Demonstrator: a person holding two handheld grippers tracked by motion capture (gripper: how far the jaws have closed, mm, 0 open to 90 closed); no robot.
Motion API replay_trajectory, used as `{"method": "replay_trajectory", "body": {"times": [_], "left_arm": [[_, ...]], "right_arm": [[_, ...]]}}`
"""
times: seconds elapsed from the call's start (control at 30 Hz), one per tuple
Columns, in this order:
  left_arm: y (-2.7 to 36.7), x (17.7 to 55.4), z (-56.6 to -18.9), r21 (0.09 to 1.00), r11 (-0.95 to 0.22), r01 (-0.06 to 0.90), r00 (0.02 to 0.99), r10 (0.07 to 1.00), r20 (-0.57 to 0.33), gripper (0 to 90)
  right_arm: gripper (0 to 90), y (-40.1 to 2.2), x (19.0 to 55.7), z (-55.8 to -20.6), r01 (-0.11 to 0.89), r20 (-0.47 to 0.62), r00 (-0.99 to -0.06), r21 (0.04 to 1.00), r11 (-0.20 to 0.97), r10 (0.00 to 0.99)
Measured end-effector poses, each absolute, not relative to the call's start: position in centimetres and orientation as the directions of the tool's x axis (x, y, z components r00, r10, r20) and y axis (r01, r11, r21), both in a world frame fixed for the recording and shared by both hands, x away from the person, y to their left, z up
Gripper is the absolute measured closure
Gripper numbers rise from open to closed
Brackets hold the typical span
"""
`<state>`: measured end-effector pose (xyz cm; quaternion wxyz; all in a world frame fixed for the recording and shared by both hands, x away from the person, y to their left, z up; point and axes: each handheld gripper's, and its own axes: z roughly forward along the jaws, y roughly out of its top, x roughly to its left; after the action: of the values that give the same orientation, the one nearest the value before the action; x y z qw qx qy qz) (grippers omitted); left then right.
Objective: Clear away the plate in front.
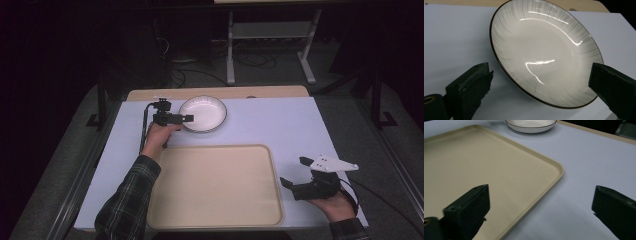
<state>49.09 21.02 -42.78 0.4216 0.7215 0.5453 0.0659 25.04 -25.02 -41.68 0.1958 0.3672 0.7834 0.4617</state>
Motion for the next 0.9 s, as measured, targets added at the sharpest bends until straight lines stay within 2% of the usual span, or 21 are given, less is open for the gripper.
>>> {"method": "replay_trajectory", "body": {"times": [0.43, 0.9], "left_arm": [[21.0, 49.5, -44.0, 0.621, -0.01, 0.784, 0.317, 0.866, -0.387, 16.8], [21.0, 49.7, -44.5, 0.524, 0.063, 0.849, 0.244, 0.834, -0.494, 47.8]], "right_arm": [[4.4, -25.0, 25.0, -41.7, 0.391, 0.029, -0.656, 0.868, 0.306, 0.755], [4.8, -25.1, 25.0, -41.7, 0.393, 0.026, -0.656, 0.865, 0.311, 0.755]]}}
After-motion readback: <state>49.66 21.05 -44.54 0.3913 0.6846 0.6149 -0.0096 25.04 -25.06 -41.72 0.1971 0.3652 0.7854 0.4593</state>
